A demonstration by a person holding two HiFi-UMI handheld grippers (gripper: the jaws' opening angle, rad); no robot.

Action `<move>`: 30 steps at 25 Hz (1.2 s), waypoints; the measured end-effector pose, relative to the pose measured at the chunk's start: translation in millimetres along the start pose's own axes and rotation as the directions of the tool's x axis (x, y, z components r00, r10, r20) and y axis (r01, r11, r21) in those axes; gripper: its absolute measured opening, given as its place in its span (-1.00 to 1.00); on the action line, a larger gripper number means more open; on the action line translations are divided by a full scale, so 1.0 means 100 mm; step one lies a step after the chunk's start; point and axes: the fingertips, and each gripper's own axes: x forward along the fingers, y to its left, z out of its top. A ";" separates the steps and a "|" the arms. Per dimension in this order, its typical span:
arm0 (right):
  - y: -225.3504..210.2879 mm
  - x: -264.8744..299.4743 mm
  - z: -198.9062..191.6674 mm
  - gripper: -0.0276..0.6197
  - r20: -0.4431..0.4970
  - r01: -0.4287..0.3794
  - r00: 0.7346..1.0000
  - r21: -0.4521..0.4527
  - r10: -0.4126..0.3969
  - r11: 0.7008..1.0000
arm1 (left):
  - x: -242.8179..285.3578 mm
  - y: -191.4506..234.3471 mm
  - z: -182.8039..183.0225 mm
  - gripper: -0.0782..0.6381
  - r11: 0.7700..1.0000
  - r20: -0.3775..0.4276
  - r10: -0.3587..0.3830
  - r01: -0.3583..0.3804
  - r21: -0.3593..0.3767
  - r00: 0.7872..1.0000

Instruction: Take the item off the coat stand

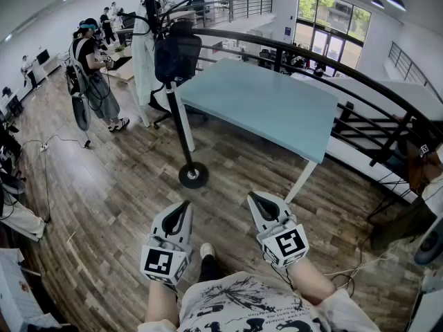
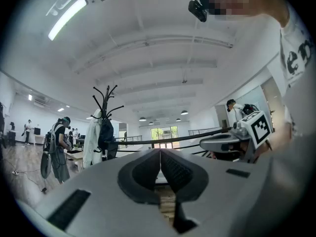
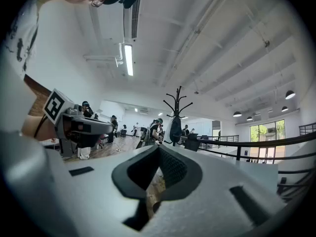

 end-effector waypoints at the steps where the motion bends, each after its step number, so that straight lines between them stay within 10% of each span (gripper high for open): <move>1: 0.01 0.01 0.01 -0.94 0.002 -0.001 1.000 -0.003 0.001 1.000 | -0.01 0.01 0.00 -0.77 1.000 0.002 0.000 0.000 0.001 1.000; 20: 0.02 0.56 -0.16 -0.93 -0.005 -0.028 1.000 0.065 0.028 0.998 | 0.17 0.46 -0.33 -0.77 0.998 -0.016 0.008 -0.009 -0.057 1.000; 30: -0.25 1.82 -0.29 -0.93 -0.017 -0.035 0.999 0.096 0.037 0.995 | 0.89 1.53 -0.38 -0.77 0.997 -0.008 0.044 -0.044 -0.066 0.999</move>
